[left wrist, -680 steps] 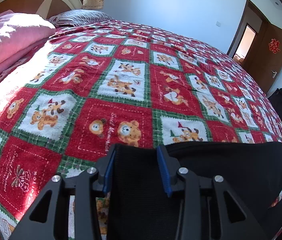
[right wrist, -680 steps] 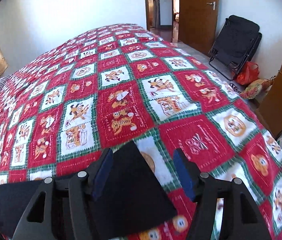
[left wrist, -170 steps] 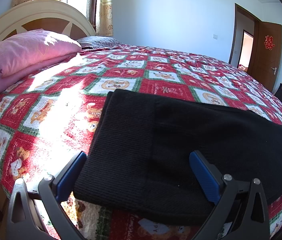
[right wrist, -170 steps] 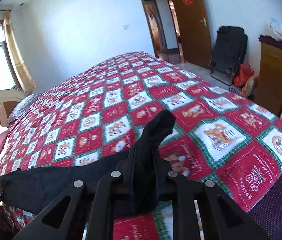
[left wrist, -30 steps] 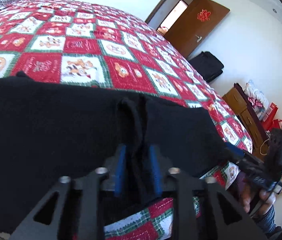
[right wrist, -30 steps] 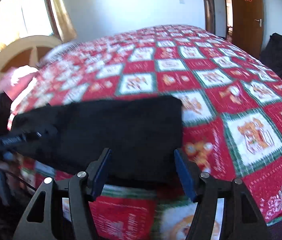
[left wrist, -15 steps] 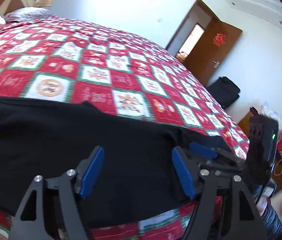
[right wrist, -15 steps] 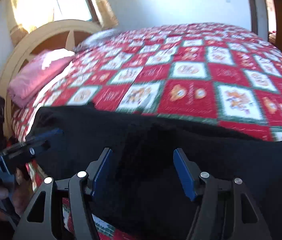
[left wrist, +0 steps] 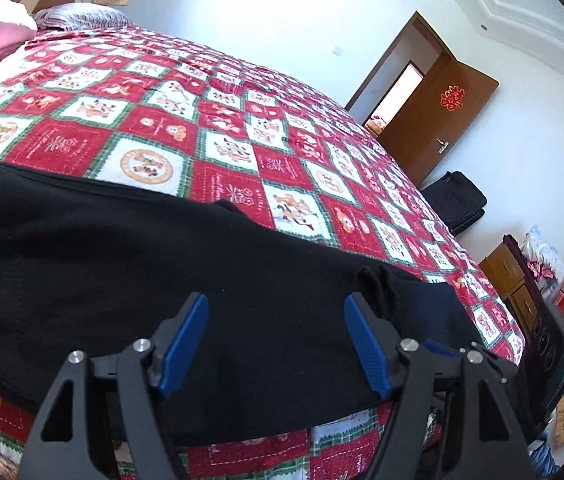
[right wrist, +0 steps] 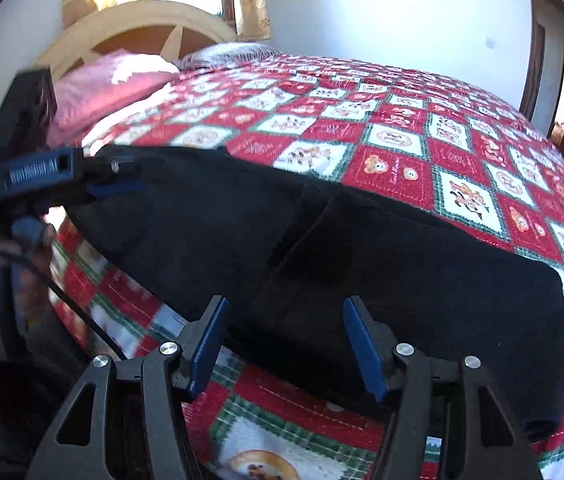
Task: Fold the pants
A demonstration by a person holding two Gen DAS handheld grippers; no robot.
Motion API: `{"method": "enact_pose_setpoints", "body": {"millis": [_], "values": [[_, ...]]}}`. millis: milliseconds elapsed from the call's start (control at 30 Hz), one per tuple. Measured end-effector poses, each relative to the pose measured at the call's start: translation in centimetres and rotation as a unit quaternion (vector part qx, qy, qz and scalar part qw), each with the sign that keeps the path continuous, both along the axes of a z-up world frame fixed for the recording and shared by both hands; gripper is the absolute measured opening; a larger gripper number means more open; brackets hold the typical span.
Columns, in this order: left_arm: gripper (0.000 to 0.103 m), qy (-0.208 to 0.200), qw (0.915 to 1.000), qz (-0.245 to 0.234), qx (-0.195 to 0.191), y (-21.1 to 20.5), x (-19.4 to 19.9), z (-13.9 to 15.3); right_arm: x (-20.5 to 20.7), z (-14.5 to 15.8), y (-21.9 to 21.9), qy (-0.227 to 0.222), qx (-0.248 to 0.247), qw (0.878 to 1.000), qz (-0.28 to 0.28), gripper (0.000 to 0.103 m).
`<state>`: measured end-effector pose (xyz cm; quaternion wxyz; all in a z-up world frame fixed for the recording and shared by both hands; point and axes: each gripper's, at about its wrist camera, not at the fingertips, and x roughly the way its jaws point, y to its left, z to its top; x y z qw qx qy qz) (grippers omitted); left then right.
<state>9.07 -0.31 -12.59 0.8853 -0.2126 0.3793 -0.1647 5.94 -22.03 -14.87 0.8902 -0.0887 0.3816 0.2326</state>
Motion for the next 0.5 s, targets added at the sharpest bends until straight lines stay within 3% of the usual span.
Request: {"method": "enact_pose_setpoints", "body": {"millis": [33,100,133,167,333,500], "values": [[0.073,0.003,1.0000,-0.001,-0.001,0.0,0.0,-0.1,0.2,-0.5,0.2,0.007,-0.007,1.000,0.000,0.041],[0.073,0.004,1.0000,-0.004,0.000,0.0,0.0,-0.1,0.2,-1.3,0.6,0.009,-0.015,1.000,0.004,0.036],[0.073,0.002,1.0000,-0.004,0.001,0.0,-0.1,0.0,-0.1,-1.2,0.8,0.002,-0.021,1.000,0.009,0.023],[0.073,0.000,1.0000,-0.003,0.000,0.1,-0.1,0.1,-0.4,-1.0,0.9,-0.002,-0.025,1.000,0.012,0.017],[0.073,0.001,1.0000,0.001,-0.002,0.4,-0.2,0.0,-0.8,-1.0,1.2,0.002,-0.033,0.999,0.017,0.010],[0.073,-0.001,1.0000,0.005,0.000,0.7,-0.3,0.0,-1.9,-0.3,1.3,-0.011,-0.029,0.999,0.023,0.010]]}}
